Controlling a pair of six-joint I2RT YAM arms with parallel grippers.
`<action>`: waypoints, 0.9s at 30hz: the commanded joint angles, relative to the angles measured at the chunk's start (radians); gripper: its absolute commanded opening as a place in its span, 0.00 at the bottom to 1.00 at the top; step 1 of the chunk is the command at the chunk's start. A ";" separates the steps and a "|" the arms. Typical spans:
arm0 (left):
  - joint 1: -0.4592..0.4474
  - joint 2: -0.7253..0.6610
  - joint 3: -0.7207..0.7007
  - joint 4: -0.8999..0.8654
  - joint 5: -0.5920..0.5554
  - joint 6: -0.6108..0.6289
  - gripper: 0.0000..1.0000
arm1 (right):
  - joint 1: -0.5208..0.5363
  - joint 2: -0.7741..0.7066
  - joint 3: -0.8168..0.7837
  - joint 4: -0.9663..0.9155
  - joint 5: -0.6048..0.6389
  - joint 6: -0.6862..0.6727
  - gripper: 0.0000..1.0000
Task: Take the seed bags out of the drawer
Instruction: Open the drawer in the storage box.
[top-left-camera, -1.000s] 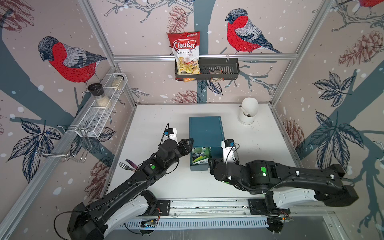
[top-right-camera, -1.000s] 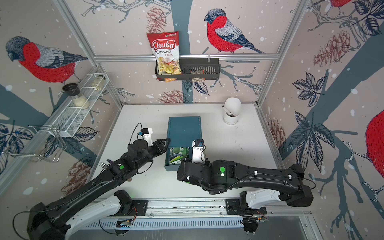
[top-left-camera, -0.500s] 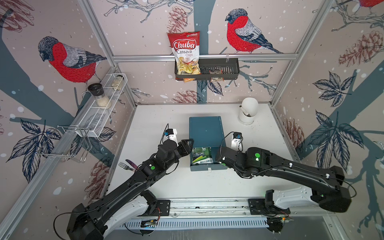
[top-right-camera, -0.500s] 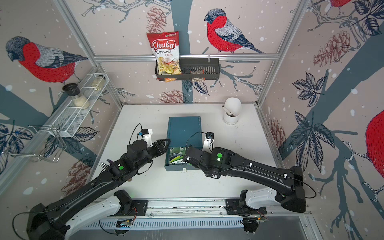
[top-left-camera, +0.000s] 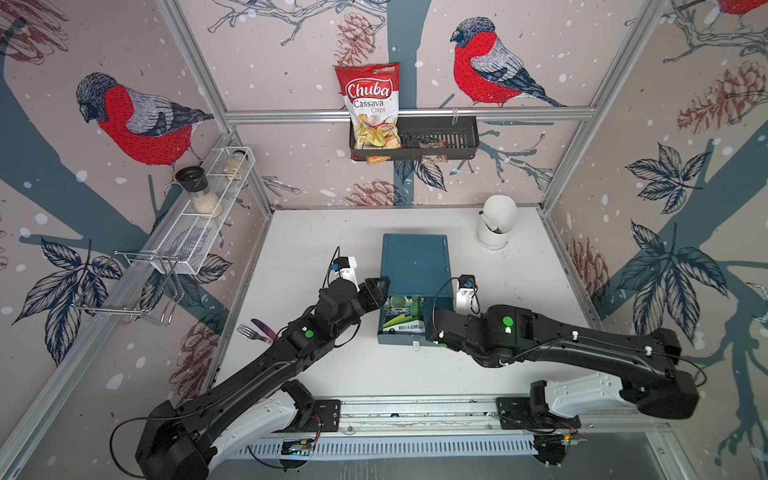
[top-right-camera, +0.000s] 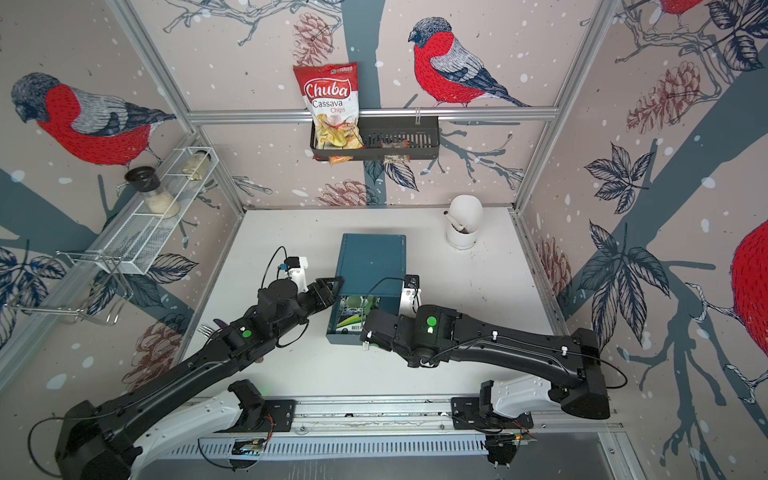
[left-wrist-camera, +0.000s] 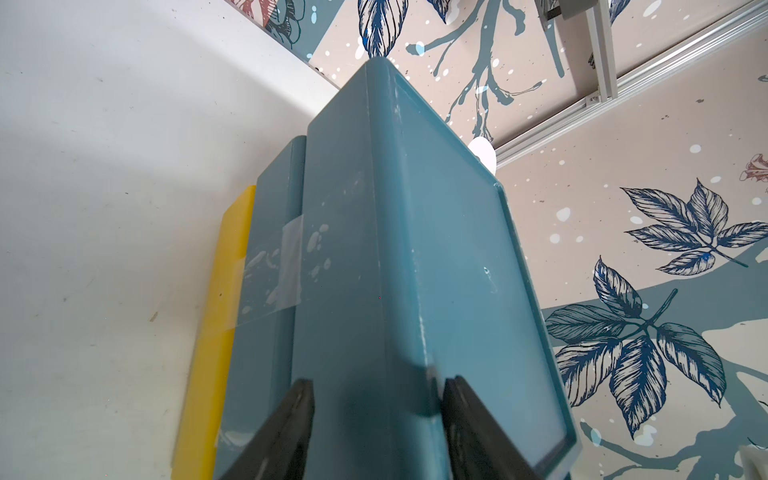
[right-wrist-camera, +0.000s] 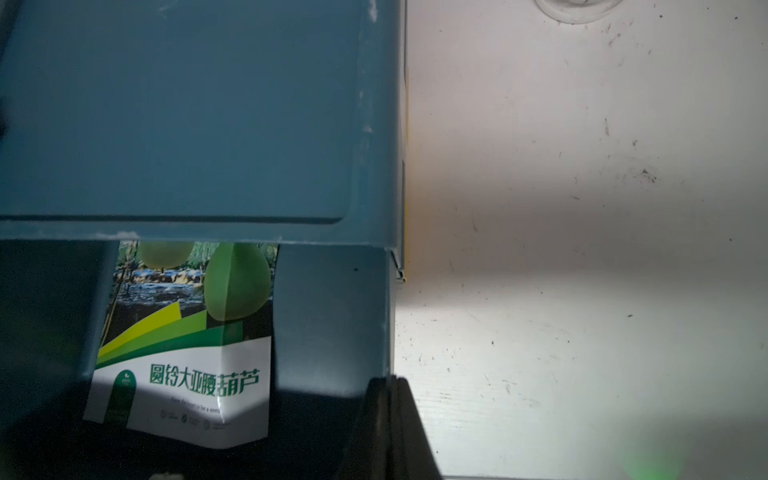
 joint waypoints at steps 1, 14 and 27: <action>-0.004 0.011 -0.003 -0.078 -0.021 0.006 0.54 | 0.042 -0.009 -0.016 -0.128 -0.024 0.109 0.00; -0.033 0.016 0.002 -0.114 -0.086 -0.019 0.53 | 0.083 -0.086 -0.040 -0.061 -0.033 0.114 0.00; -0.034 0.024 0.074 -0.134 -0.044 0.076 0.66 | 0.102 -0.097 -0.049 -0.098 -0.017 0.152 0.39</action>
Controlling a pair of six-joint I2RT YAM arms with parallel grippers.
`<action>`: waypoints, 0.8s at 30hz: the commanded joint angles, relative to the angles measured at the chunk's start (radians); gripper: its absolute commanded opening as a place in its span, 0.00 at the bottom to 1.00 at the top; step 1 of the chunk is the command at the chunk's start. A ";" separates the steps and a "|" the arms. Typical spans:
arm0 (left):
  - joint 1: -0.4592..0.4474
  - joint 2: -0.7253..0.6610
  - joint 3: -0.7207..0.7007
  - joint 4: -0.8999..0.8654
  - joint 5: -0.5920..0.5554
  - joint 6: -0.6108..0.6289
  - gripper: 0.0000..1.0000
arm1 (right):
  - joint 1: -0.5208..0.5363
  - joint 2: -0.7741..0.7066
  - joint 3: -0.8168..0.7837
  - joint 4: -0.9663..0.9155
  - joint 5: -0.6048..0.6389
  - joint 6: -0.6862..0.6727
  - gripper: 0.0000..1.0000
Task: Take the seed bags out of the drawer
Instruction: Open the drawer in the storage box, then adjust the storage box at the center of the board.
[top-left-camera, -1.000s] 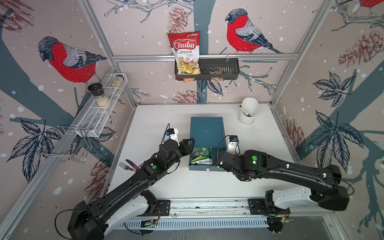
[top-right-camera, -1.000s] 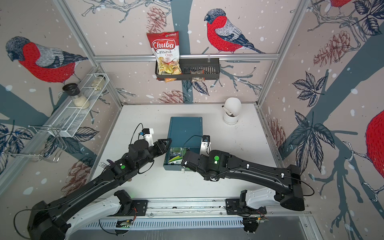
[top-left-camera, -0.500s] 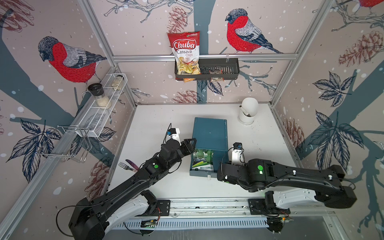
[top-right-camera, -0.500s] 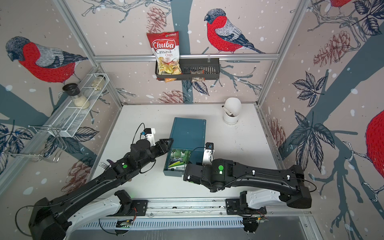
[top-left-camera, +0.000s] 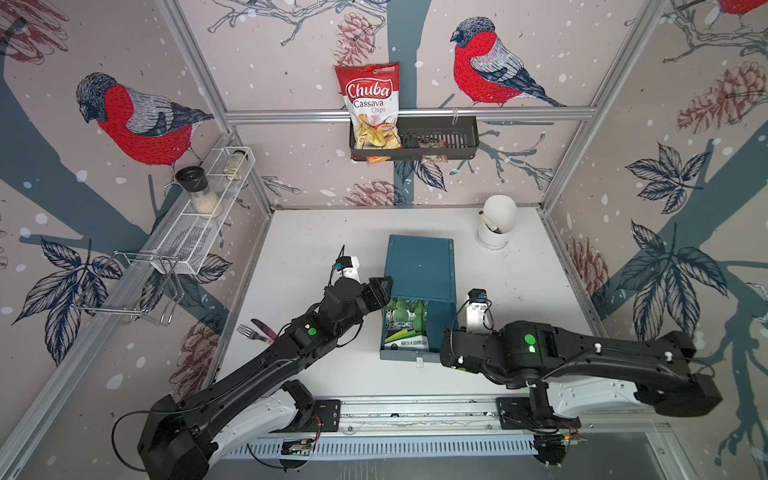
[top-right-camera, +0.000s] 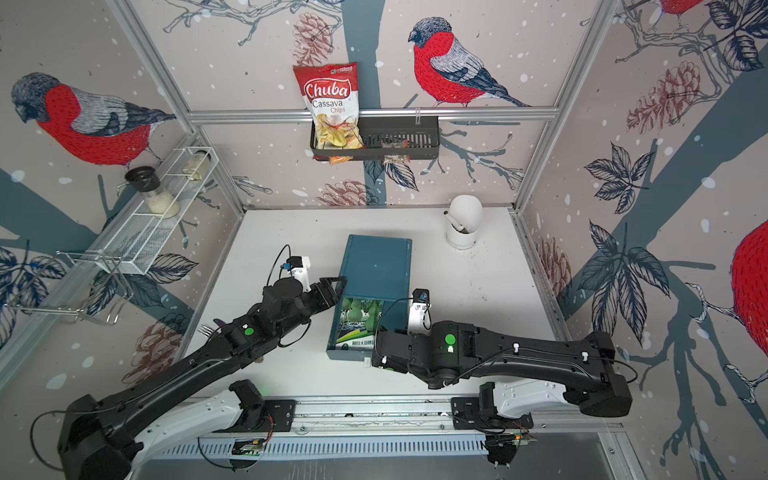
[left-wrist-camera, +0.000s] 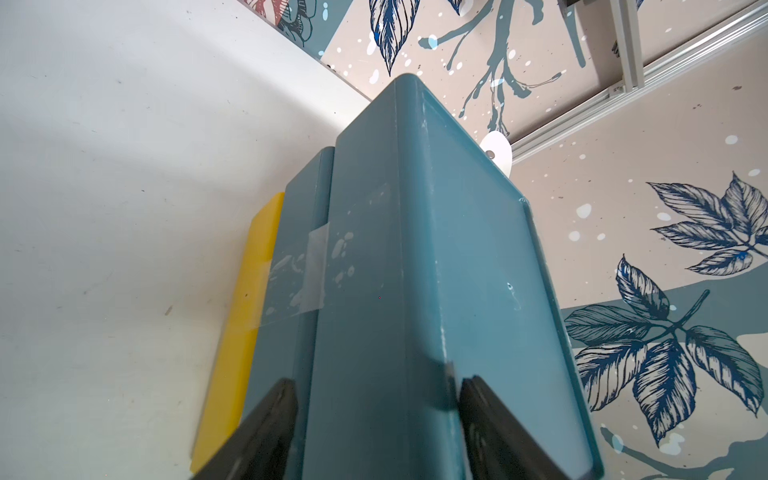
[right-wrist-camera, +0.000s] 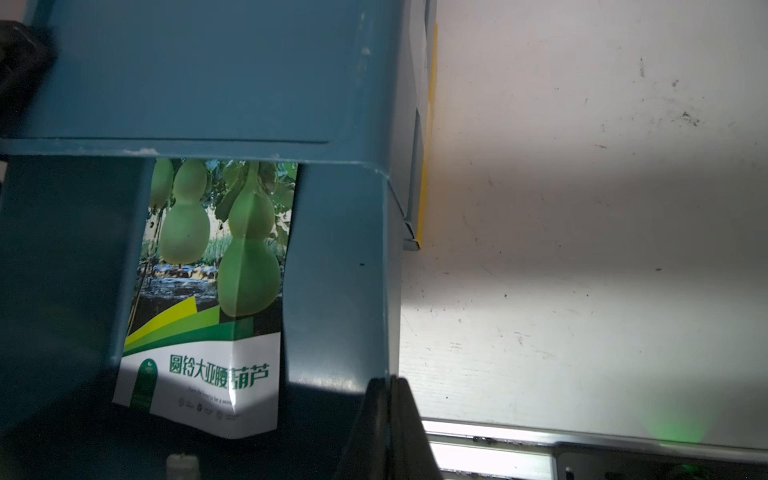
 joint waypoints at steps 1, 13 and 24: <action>-0.002 0.000 0.023 -0.057 0.008 0.058 0.66 | 0.012 0.004 0.034 -0.118 0.037 0.059 0.50; -0.001 -0.021 0.004 -0.051 0.015 0.059 0.65 | -0.169 -0.037 0.097 0.058 0.057 -0.174 0.67; -0.004 -0.058 -0.060 -0.018 0.052 0.013 0.58 | -0.532 0.034 0.020 0.427 -0.182 -0.486 0.40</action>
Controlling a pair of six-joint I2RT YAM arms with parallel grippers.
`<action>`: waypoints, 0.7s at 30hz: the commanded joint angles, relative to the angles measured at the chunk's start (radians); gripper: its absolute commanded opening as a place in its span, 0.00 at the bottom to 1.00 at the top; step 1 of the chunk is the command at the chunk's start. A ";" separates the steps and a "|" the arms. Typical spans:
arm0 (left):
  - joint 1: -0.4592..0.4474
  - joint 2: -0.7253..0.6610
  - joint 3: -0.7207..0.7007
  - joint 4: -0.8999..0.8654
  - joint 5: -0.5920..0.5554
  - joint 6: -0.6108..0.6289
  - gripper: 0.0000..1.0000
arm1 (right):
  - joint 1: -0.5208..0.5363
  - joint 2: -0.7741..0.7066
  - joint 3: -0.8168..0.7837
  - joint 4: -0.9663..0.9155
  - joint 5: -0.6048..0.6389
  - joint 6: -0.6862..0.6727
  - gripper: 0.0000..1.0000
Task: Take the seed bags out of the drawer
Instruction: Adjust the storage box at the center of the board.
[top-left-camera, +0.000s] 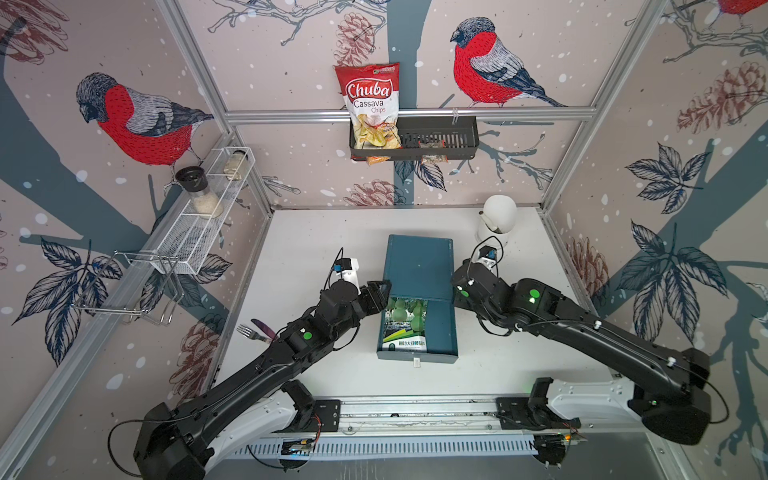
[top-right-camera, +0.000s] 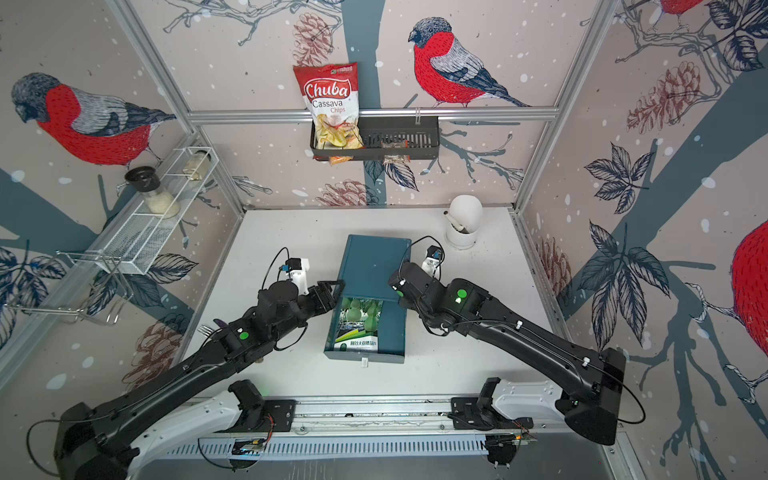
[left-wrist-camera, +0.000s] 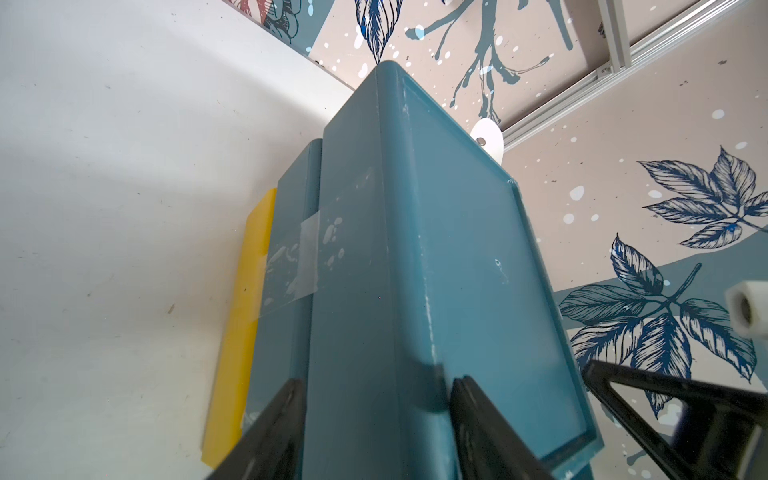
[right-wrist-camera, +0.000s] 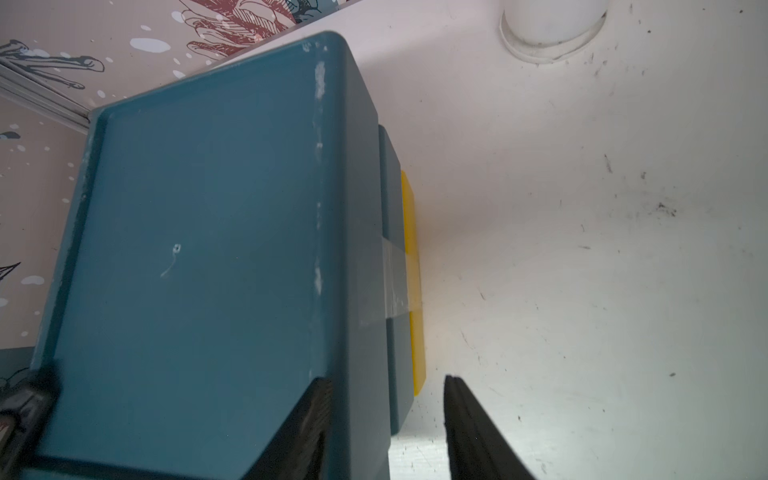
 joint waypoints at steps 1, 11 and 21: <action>-0.006 -0.003 -0.025 -0.025 0.030 -0.011 0.57 | -0.059 0.025 -0.011 0.136 -0.099 -0.116 0.35; -0.015 -0.015 -0.031 -0.013 0.034 -0.019 0.51 | -0.143 0.195 0.085 0.175 -0.179 -0.229 0.20; -0.015 0.010 0.008 -0.112 -0.089 -0.018 0.47 | 0.125 0.160 0.246 -0.074 0.158 -0.135 0.64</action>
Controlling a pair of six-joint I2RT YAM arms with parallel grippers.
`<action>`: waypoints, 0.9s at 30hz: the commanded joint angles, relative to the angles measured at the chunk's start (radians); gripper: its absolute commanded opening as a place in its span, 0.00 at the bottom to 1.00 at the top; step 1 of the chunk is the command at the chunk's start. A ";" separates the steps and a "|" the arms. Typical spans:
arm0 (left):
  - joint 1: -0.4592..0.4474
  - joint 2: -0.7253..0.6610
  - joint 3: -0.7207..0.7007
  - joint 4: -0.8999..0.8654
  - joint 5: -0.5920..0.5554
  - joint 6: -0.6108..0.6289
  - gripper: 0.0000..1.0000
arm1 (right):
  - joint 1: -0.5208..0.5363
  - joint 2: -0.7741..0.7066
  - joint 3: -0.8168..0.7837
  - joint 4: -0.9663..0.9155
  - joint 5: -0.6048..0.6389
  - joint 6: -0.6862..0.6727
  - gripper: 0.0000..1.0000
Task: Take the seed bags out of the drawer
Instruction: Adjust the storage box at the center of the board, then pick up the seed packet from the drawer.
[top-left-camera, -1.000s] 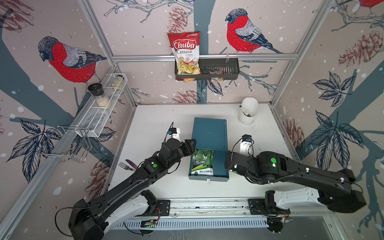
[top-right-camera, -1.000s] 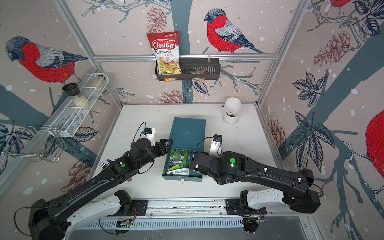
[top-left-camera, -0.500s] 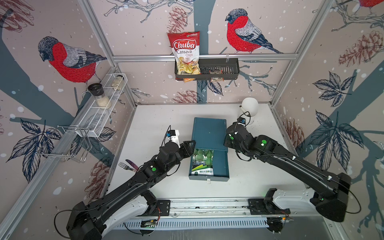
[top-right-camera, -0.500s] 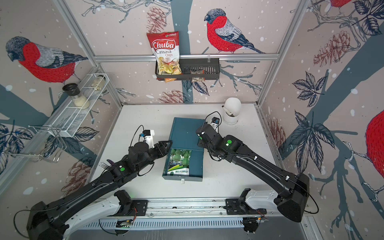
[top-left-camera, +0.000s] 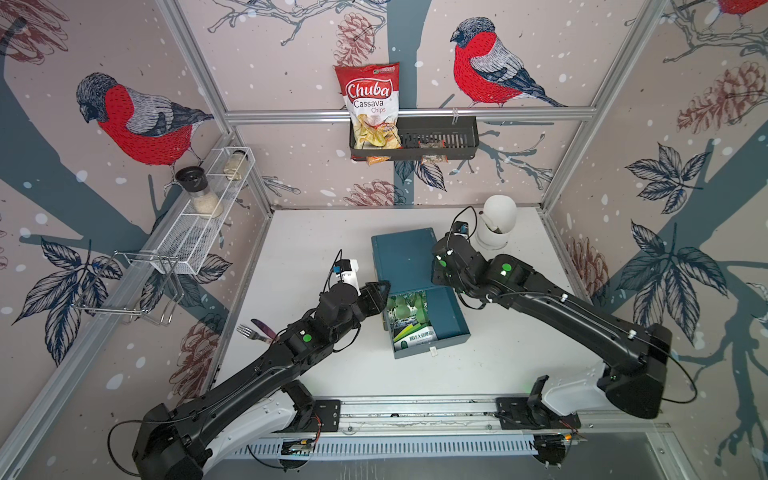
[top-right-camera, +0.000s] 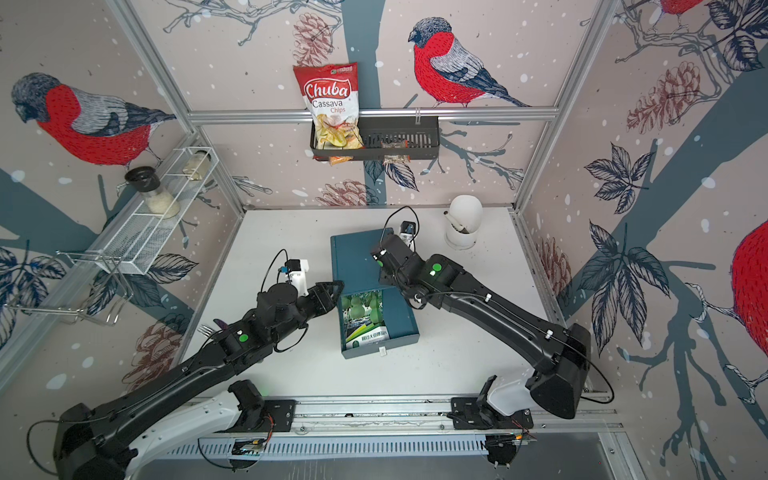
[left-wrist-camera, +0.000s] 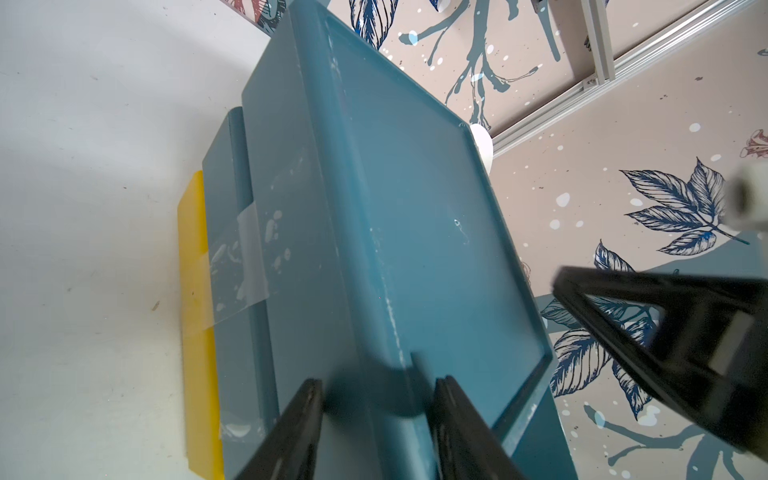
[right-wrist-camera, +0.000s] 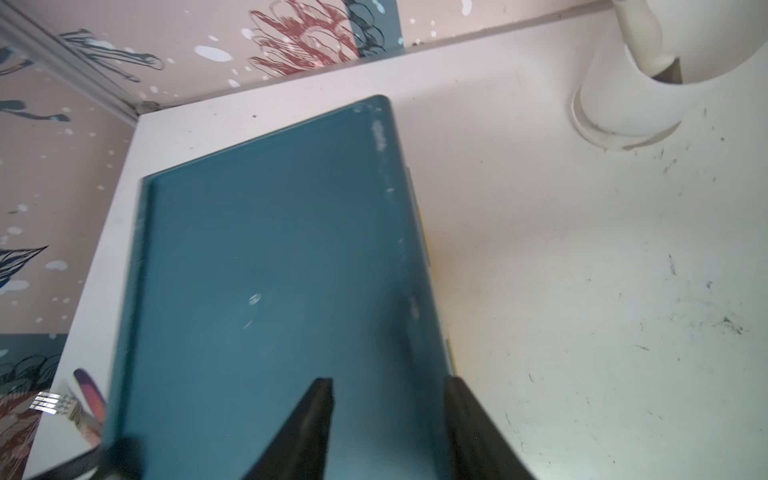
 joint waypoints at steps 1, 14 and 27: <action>0.002 0.011 0.009 -0.120 -0.070 0.011 0.47 | 0.131 -0.034 0.000 -0.123 0.139 0.075 0.66; 0.001 0.041 0.064 -0.150 -0.081 0.070 0.45 | 0.217 -0.021 -0.219 0.076 -0.064 0.188 0.71; 0.001 0.039 0.070 -0.150 -0.065 0.103 0.42 | 0.194 0.111 -0.205 0.086 -0.163 0.237 0.61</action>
